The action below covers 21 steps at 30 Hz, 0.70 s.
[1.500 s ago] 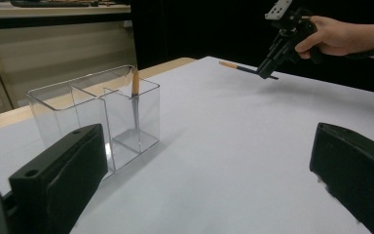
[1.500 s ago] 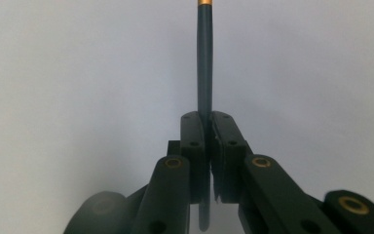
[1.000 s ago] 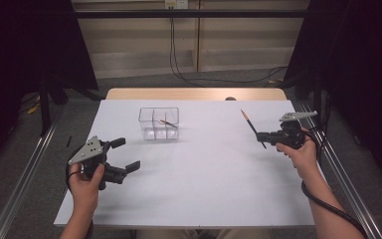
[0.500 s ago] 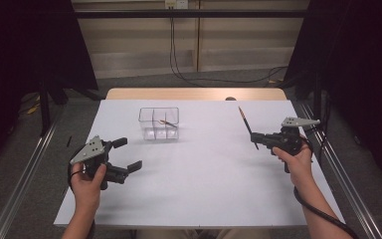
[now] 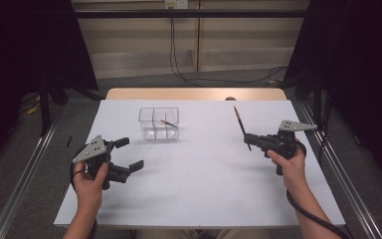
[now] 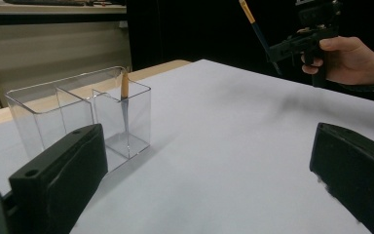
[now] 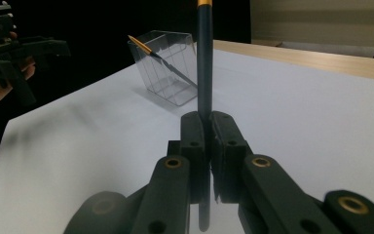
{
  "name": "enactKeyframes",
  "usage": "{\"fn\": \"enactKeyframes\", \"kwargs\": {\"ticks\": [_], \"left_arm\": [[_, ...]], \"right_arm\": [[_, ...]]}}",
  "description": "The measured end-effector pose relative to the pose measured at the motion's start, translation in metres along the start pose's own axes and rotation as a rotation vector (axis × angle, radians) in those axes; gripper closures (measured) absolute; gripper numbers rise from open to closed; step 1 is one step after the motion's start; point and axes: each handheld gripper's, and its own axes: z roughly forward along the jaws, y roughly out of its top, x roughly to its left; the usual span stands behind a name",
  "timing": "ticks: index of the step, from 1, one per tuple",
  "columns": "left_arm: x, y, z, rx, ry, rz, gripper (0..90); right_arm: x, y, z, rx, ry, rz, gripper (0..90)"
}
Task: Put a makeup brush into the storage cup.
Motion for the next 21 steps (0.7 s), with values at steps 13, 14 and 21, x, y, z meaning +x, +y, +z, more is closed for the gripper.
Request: {"fn": "enactKeyframes", "kwargs": {"ticks": [13,14,21], "left_arm": [[-0.002,0.002,0.008,-0.009,-0.018,-0.011,0.2],[-0.002,0.003,0.009,-0.009,-0.018,-0.009,0.3],[-0.003,0.006,0.016,-0.008,-0.032,-0.009,0.2]], "right_arm": [[0.017,0.001,0.015,-0.012,0.065,-0.021,84.9],[0.019,0.001,0.016,-0.011,0.074,-0.02,84.9],[0.028,0.003,0.024,-0.004,0.106,-0.035,84.9]]}}
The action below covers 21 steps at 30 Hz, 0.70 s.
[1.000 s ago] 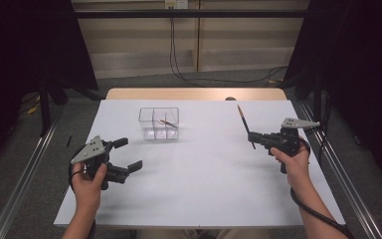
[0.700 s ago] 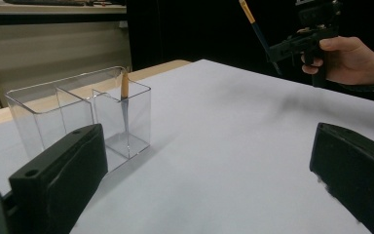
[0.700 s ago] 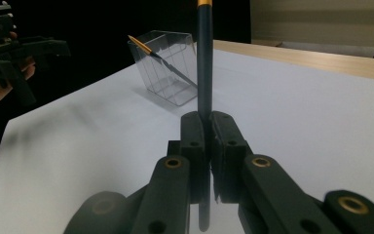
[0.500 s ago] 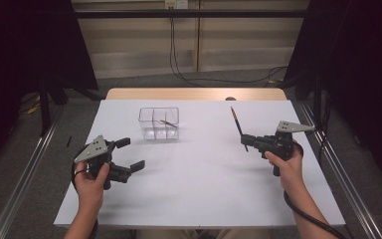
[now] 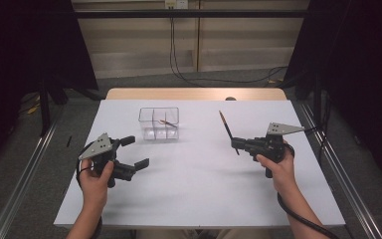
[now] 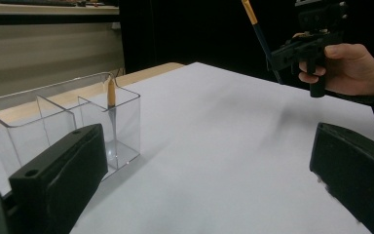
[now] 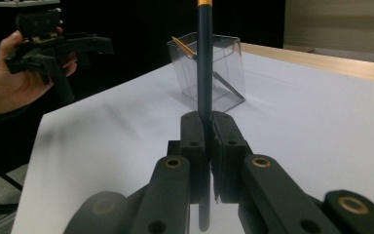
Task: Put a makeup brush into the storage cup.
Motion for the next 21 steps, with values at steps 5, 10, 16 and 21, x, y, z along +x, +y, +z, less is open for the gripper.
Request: {"fn": "enactKeyframes", "kwargs": {"ticks": [5,10,16,21], "left_arm": [[-0.001,0.002,0.003,0.0,-0.007,0.0,0.2],[-0.001,0.001,0.006,0.004,-0.013,-0.003,0.2],[-0.002,0.002,0.01,0.004,-0.025,-0.006,0.3],[-0.004,0.004,0.015,0.005,-0.04,-0.005,0.2]], "right_arm": [[0.005,0.002,0.005,-0.017,0.013,-0.006,84.9],[0.012,0.003,0.012,-0.026,0.033,-0.011,84.9],[0.019,0.004,0.024,-0.034,0.063,-0.012,84.9],[0.028,0.005,0.035,-0.032,0.092,-0.021,84.9]]}}
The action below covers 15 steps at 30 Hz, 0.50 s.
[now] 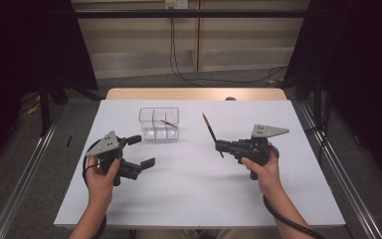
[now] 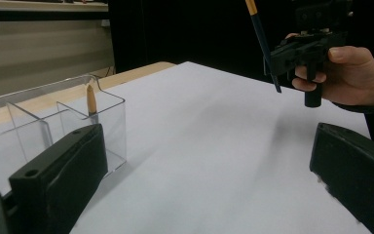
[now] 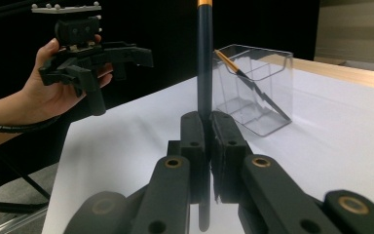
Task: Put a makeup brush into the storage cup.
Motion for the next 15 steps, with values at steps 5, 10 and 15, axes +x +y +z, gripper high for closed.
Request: {"fn": "enactKeyframes", "kwargs": {"ticks": [5,10,15], "left_arm": [[-0.001,0.001,0.006,0.005,-0.016,-0.005,0.2],[-0.003,0.004,0.014,-0.008,-0.031,-0.012,0.1],[-0.006,0.007,0.025,-0.013,-0.05,-0.011,0.0]], "right_arm": [[0.005,0.001,0.007,0.001,0.018,-0.007,84.9],[0.008,0.0,0.013,0.007,0.031,-0.01,84.9],[0.008,-0.002,0.016,0.012,0.039,-0.01,84.9]]}}
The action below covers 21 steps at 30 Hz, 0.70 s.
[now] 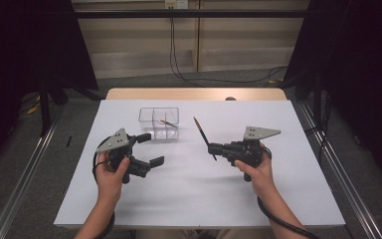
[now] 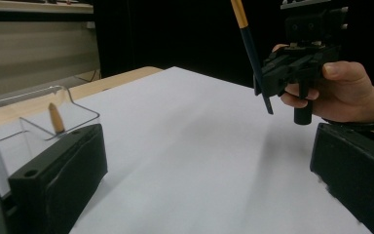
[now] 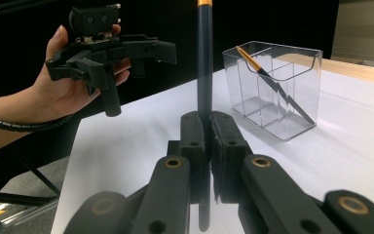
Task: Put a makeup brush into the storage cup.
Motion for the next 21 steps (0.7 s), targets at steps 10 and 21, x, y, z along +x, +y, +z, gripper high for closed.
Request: {"fn": "enactKeyframes", "kwargs": {"ticks": [10,21], "left_arm": [[-0.002,0.006,0.019,-0.024,-0.026,-0.017,0.0],[-0.005,0.015,0.035,-0.04,-0.049,-0.039,0.0]], "right_arm": [[0.002,-0.002,0.002,0.007,0.011,-0.007,84.9],[0.004,-0.003,0.006,0.01,0.024,-0.012,84.9]]}}
